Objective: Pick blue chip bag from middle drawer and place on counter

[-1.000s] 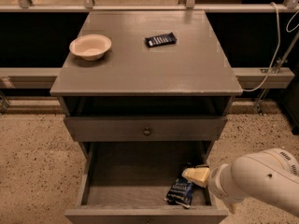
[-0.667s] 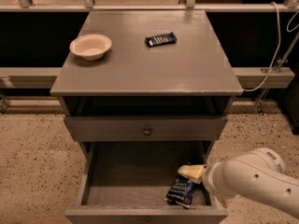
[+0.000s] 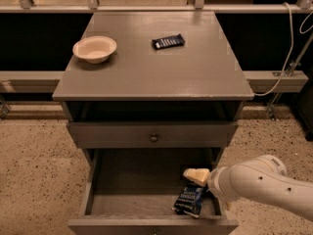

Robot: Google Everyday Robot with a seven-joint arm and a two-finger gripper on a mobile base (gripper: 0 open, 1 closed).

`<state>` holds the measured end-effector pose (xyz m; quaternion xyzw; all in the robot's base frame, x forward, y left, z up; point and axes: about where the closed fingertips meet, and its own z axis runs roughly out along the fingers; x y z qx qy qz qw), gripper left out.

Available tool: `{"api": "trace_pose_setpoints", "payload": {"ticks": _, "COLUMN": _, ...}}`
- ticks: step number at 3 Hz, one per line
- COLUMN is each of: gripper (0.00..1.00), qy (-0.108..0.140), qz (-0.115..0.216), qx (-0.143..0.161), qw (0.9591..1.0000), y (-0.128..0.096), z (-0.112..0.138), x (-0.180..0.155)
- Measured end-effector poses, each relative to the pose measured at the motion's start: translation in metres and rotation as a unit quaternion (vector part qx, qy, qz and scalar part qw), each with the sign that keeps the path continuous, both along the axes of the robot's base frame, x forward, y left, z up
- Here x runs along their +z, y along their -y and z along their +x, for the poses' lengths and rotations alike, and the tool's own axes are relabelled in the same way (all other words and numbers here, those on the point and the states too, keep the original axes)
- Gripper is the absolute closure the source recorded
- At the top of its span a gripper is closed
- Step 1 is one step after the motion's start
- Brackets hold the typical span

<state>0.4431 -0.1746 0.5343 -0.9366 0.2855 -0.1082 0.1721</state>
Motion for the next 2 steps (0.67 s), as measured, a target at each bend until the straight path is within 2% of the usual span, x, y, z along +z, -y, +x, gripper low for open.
{"api": "trace_pose_setpoints", "payload": {"ticks": 2, "gripper": 0.0, "qy": -0.013, "qz": 0.042, "qx": 0.027, "qw": 0.9987, "y": -0.012, "z": 0.024, "x": -0.053}}
